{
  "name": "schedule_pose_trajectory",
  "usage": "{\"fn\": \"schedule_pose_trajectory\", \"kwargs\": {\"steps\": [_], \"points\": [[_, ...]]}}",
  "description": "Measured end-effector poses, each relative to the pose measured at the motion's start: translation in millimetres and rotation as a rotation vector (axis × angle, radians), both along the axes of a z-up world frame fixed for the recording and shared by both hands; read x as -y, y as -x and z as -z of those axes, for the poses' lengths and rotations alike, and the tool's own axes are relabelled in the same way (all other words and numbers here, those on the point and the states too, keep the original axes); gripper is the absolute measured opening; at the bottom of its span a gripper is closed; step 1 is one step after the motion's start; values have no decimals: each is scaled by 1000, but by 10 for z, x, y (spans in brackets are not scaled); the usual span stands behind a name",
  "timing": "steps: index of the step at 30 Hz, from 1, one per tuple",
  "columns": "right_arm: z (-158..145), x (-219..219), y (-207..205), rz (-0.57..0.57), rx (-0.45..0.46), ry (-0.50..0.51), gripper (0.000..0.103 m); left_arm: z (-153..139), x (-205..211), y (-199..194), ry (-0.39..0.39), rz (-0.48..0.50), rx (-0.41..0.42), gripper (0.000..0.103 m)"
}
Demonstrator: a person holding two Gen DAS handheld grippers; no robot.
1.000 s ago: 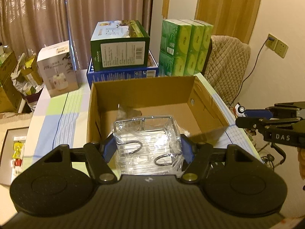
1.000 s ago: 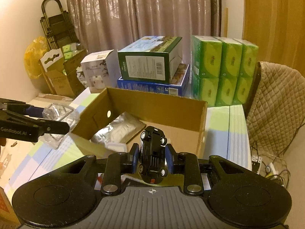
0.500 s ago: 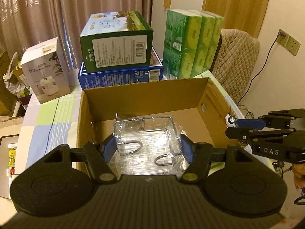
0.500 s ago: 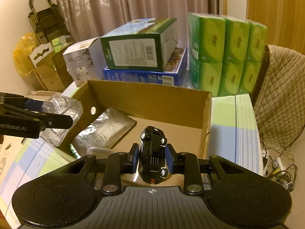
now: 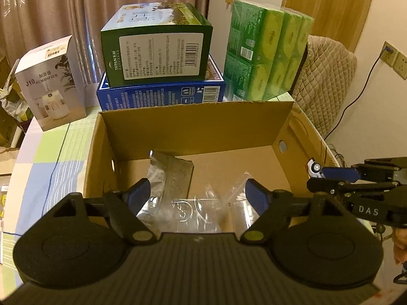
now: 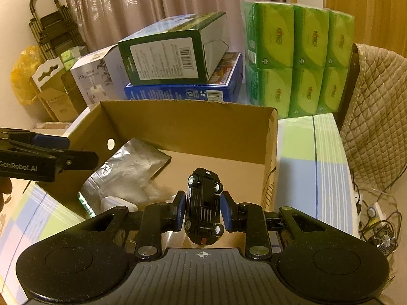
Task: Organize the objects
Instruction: 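Open the left tool to drop the clear case while the right tool drops the toy car, then withdraw both tools from the box back toward the table items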
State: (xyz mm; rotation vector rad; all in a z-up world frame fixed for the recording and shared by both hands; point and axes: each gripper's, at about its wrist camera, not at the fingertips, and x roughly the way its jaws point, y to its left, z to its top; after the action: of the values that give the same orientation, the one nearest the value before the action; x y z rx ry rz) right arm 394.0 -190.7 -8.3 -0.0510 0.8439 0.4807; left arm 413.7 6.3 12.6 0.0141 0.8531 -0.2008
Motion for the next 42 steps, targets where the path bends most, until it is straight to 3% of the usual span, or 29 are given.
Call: {"fn": "schedule_pose_trajectory", "kwargs": {"steps": [15,16,17,18,30,42], "points": [[-73,-18,-3,14,27,-8,28,-50,-39,135,2,3,6,80],[-78,-13,-10,19,38,-16,45,-50,-41,135,0,2,7,81],[-87,-6,-9,29,51,-23,71,-52,-44,142,-2,0,8,82],[-102,8,9,42,70,-33,75,-58,-51,152,-3,-4,10,84],[-326,154,387,55,84,-66,75,-172,-97,562,-2,-16,41,88],[-524,212,1425,39,59,-23,75,-306,-68,1497,23,-24,59,96]]}}
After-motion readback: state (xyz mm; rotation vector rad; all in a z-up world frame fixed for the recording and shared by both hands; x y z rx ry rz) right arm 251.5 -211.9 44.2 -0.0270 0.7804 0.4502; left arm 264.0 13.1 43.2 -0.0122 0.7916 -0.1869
